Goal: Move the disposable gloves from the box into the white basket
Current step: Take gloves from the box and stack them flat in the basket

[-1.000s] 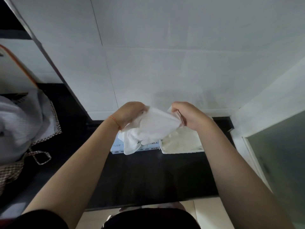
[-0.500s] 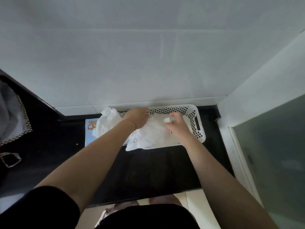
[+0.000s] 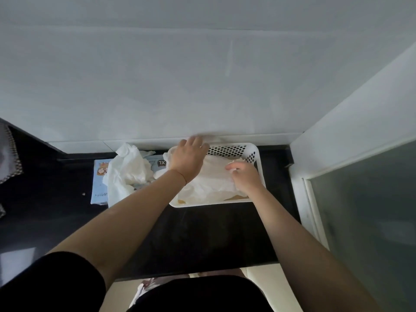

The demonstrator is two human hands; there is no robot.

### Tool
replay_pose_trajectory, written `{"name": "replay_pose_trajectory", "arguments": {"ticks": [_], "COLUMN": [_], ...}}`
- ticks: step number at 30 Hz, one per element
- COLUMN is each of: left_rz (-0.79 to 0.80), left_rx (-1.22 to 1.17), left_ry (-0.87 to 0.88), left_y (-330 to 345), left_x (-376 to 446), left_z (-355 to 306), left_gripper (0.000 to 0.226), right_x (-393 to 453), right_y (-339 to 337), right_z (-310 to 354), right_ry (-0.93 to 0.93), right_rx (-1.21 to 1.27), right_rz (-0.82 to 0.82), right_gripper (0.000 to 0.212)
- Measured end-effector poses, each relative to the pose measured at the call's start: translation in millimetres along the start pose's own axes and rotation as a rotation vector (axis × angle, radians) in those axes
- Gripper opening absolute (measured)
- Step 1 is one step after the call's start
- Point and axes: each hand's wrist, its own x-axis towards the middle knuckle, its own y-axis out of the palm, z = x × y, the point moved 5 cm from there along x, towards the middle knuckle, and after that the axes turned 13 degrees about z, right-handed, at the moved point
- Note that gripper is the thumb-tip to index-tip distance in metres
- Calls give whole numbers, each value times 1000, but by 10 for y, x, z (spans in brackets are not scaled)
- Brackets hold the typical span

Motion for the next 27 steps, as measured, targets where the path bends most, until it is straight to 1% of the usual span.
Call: {"name": "replay_pose_trajectory", "arguments": {"ticks": [2,4,6,8,11,14,16,18,22,27], "left_rz": [59,191,264,283,274,256,296,375,508,649], "left_rx": [-2,-48,-83,-95,-80,-78,-79,-111,-258,-238], "left_ry": [32,42,-15,-69,-111,-162,-193,-226,-263,-268], "left_y": [11,180,314,400,433,427,437,464,498,586], "left_x": [-101,-202,-302,-370,-413,-417,-408,-390,-350,-353], "left_z": [-134,-187,-164,-133,-129,-135,-135,-126,-91,-79], "left_gripper": [20,30,41,48,52,51,56,68,90,113], "right_x": [46,95,128,143,127,94,73,64,42,70], "right_y": [1,-8,-28,-56,-130,-153,-125,-95,-59,-2], "right_z": [-8,-10,-26,-38,-33,21,44,33,39,-24], "right_ry": [4,10,17,27,38,45,43,66,99,126], "right_rx": [-70,-135,-192,-251,-364,-602,-715,-805,-917,-925], "right_rz": [31,55,92,130,177,169,161,168,179,153], "right_gripper": [38,44,51,56,61,53,43,38,45,51]}}
